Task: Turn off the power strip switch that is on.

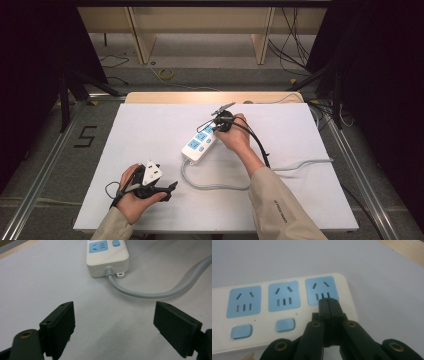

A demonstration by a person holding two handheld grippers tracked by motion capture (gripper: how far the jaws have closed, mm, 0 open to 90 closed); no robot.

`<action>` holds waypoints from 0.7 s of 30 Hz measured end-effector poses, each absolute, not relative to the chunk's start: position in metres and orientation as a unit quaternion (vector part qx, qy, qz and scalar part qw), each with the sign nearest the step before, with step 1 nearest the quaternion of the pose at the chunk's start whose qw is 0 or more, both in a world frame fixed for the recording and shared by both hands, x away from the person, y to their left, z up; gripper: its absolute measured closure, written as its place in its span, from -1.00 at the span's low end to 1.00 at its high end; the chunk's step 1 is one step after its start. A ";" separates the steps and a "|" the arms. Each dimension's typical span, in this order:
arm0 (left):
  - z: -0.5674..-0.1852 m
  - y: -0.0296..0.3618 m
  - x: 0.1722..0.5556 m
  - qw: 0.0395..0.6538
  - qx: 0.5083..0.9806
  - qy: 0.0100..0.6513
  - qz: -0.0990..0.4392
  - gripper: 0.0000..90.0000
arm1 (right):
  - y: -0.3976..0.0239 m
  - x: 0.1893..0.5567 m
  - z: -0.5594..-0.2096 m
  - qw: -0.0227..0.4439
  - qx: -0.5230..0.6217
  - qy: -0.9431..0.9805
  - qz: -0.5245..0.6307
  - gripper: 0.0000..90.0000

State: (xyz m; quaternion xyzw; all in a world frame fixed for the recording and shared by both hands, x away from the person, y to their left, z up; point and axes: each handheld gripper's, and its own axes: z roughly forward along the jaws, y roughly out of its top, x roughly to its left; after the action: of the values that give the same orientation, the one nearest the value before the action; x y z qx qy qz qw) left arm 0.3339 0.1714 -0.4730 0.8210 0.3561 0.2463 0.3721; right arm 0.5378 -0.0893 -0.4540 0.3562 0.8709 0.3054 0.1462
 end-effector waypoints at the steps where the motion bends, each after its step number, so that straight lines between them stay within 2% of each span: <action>1: -0.473 0.171 0.334 0.372 0.821 0.356 0.246 -0.62 | -0.090 0.538 -0.454 0.147 0.355 0.871 0.306 1.00; 21: -0.474 0.171 0.334 0.370 0.822 0.355 0.246 -0.62 | -0.087 0.537 -0.454 0.149 0.357 0.873 0.299 1.00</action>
State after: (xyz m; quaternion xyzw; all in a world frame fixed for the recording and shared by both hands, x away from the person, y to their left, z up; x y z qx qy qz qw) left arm 0.3342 0.1711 -0.4739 0.8225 0.3548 0.2464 0.3701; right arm 0.5371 -0.0873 -0.4545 0.3565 0.8725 0.2988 0.1493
